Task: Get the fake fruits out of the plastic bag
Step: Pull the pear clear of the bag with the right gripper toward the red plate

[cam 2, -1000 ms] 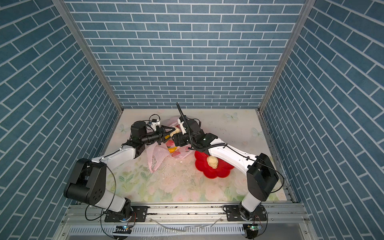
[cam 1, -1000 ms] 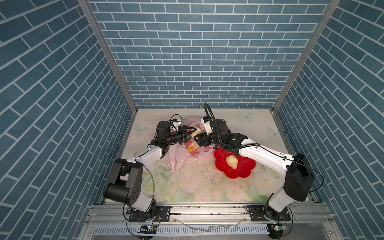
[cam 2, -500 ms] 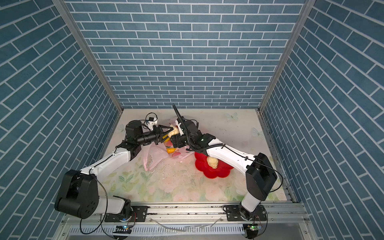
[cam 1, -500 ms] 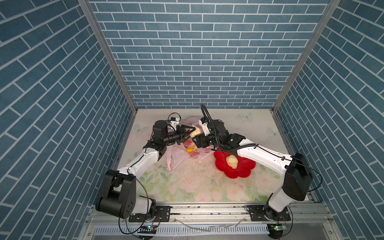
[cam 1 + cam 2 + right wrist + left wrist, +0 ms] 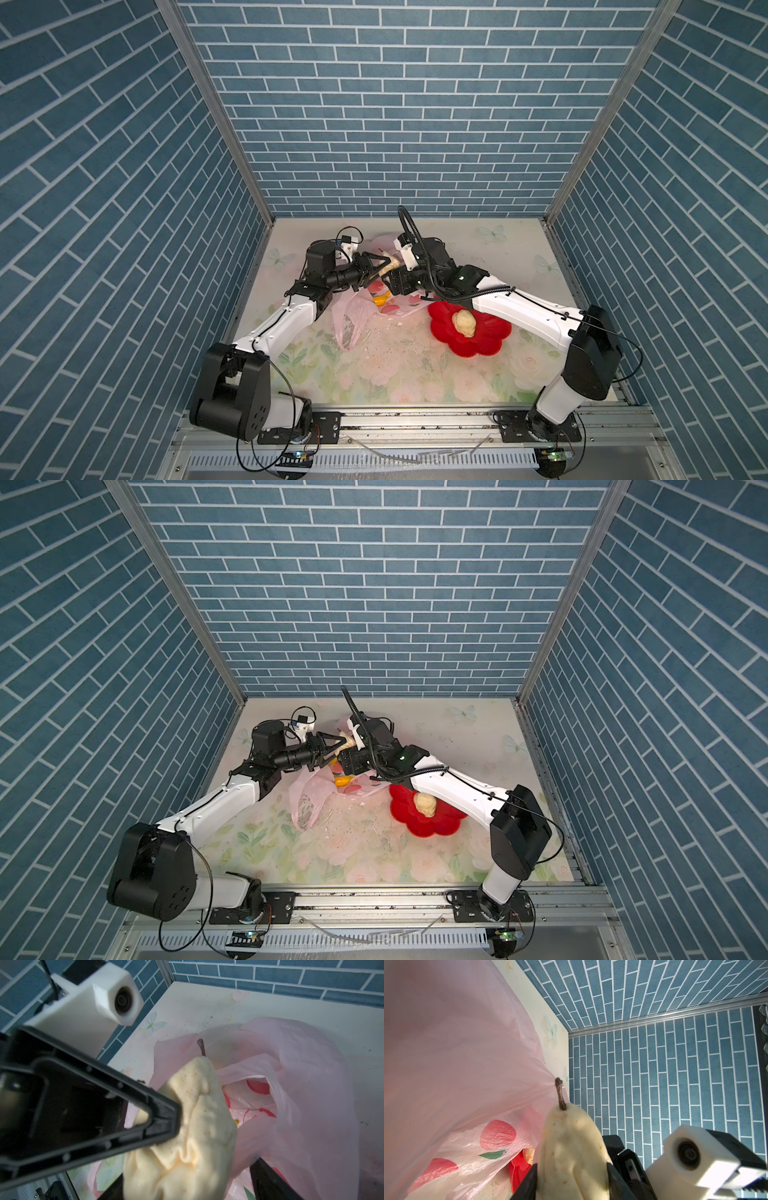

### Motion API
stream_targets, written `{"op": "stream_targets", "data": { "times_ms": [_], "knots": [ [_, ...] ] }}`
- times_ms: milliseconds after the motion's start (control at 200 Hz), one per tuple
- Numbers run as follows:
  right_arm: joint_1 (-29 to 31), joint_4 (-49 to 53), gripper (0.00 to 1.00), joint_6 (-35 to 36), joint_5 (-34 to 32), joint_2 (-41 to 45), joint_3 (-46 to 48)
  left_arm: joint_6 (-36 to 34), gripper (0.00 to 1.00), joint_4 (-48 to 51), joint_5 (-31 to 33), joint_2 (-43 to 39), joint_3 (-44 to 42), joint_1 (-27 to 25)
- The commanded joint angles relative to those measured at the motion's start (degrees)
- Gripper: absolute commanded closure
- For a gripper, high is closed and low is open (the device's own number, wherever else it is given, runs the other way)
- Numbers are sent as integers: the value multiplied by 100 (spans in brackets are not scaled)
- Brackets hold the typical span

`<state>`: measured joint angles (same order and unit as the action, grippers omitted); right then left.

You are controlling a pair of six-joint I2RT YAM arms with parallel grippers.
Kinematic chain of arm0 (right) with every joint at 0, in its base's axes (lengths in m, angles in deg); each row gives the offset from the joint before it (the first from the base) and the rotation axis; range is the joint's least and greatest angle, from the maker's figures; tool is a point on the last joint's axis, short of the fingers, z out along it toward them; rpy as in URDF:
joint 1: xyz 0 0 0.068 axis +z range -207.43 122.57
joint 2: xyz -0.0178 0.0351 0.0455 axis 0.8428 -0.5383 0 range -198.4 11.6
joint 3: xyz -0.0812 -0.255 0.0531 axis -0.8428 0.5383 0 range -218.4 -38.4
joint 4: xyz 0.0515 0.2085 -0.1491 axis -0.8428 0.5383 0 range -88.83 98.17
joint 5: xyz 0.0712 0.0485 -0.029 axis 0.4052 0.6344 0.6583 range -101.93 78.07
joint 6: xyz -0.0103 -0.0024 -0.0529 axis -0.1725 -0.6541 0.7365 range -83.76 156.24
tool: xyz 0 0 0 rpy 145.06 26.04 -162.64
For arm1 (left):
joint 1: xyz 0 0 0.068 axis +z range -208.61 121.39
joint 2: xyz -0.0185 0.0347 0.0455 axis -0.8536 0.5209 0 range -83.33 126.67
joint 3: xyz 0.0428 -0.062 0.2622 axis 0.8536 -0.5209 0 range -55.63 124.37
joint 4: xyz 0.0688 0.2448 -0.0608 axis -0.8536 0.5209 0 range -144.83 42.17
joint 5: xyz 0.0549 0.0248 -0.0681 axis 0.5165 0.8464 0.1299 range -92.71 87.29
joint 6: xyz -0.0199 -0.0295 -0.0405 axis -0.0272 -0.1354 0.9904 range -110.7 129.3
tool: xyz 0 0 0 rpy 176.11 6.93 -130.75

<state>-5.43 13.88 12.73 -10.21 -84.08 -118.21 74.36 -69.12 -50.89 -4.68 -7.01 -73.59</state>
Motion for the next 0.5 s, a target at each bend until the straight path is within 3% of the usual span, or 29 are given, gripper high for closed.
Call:
{"op": "stream_targets", "data": {
  "times_ms": [0, 495],
  "knots": [
    [-52, -233, 20, 92, -163, -153, -412, -112, 70, 106, -154, -38, 95, -13],
    [-49, -445, 27, 58, -36, -559, -831, 215, 70, -384, -222, -52, -89, -40]
  ]
}}
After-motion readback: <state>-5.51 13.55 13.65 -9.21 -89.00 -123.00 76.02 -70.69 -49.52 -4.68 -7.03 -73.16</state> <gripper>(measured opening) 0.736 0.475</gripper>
